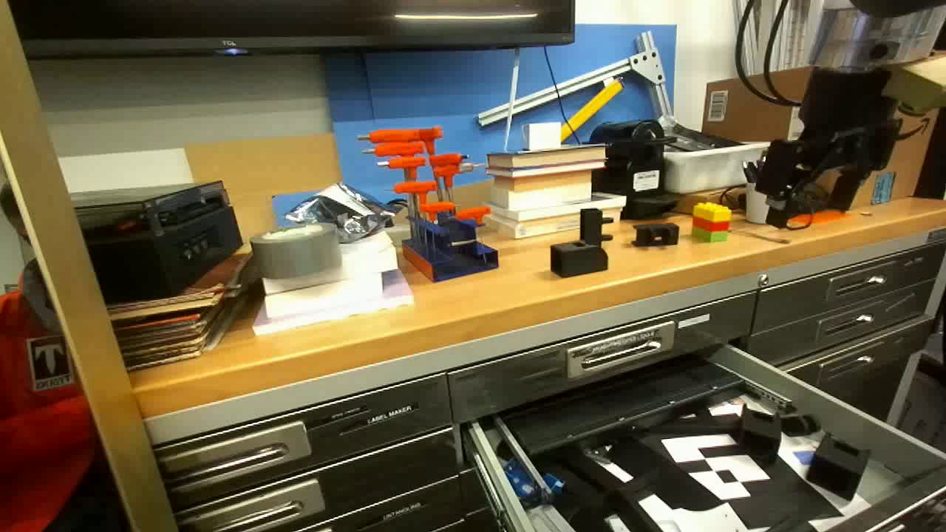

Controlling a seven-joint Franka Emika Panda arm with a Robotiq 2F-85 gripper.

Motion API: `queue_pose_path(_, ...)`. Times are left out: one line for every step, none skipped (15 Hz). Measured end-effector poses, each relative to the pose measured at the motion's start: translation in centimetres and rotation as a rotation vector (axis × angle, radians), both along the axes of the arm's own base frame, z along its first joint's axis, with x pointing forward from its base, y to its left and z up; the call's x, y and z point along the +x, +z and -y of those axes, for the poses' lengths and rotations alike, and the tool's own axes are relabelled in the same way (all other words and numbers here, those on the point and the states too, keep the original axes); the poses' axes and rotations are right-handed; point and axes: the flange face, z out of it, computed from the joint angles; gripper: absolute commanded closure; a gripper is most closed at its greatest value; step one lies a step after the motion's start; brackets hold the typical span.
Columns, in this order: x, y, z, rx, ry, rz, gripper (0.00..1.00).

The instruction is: Put the black objects on the tabletop into the open drawer and then close the drawer

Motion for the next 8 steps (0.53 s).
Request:
queue_pose_path(0.13, 0.35, 0.05, -0.002, 0.000, 0.007, 0.00)
queue_pose_path(0.22, 0.69, 0.08, -0.003, -0.001, 0.014, 0.00)
queue_pose_path(0.29, 0.93, 0.11, -0.004, -0.001, 0.019, 0.00)
queue_pose_path(0.32, 1.00, 0.12, -0.005, -0.001, 0.021, 0.00)
queue_pose_path(0.32, 1.01, 0.12, -0.005, -0.001, 0.021, 0.00)
queue_pose_path(0.32, 1.01, 0.12, -0.005, -0.001, 0.021, 0.00)
queue_pose_path(0.30, 0.92, 0.12, -0.004, -0.001, 0.018, 0.00)
queue_pose_path(0.27, 0.75, 0.10, -0.003, -0.002, 0.015, 0.00)
